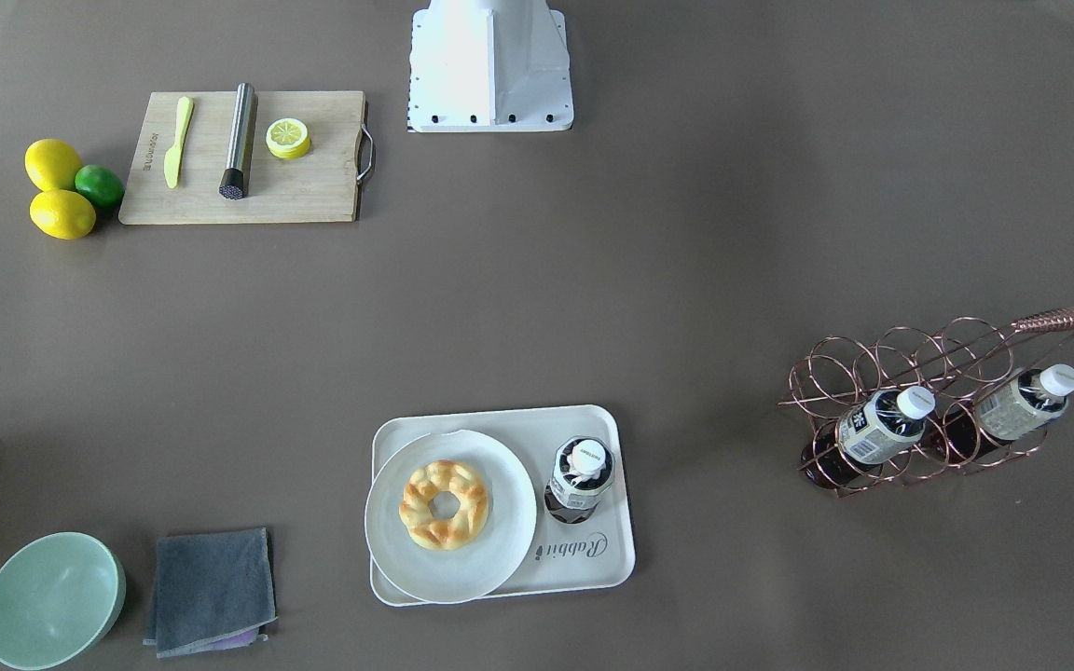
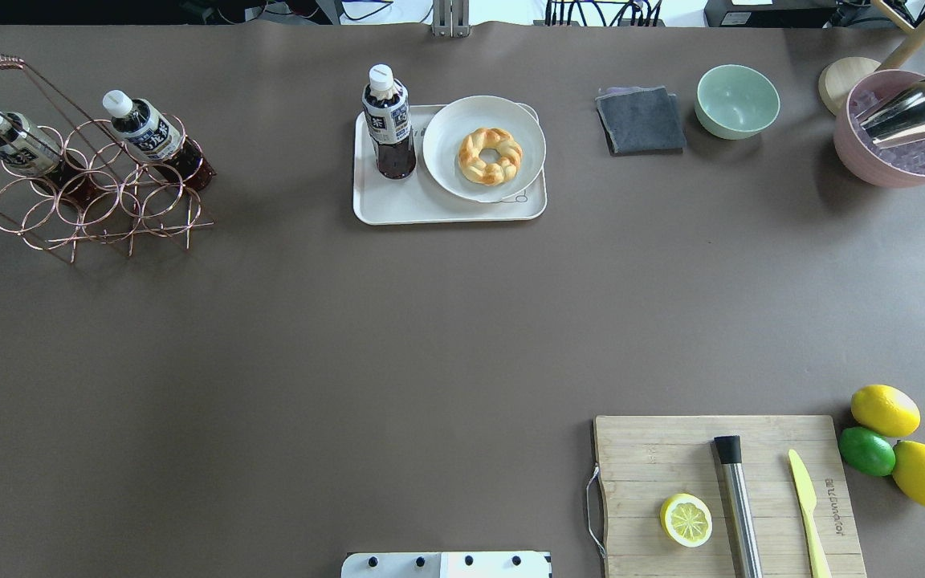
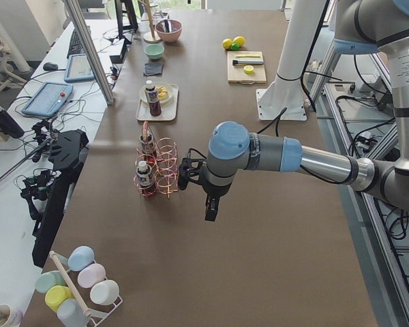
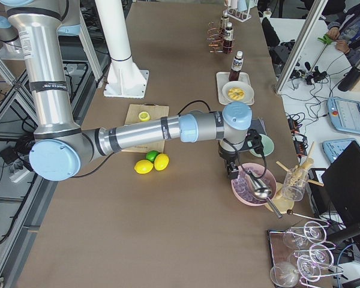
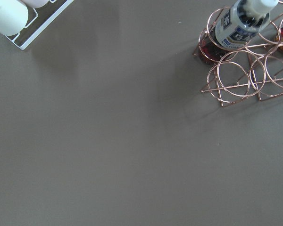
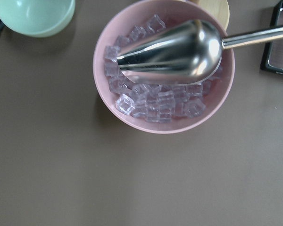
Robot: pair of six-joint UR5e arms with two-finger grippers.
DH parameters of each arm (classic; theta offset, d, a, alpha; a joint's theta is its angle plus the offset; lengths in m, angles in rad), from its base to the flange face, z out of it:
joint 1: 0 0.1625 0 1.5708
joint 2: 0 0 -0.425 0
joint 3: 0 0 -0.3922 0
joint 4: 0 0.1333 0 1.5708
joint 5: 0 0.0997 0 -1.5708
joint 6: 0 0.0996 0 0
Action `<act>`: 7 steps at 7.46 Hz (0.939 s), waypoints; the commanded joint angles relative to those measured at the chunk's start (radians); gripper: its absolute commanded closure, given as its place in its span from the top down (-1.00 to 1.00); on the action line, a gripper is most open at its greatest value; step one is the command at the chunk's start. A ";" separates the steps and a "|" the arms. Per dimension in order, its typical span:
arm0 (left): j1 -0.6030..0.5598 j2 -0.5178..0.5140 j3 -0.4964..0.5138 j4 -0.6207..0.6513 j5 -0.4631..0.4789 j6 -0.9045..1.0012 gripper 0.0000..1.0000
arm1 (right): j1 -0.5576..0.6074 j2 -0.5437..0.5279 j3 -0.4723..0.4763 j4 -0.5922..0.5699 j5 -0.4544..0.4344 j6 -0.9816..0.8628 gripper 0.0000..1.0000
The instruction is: Place tea on tray
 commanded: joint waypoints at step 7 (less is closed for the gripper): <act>-0.004 -0.034 0.095 0.001 0.007 0.056 0.94 | 0.127 -0.253 0.099 0.002 -0.044 -0.133 1.00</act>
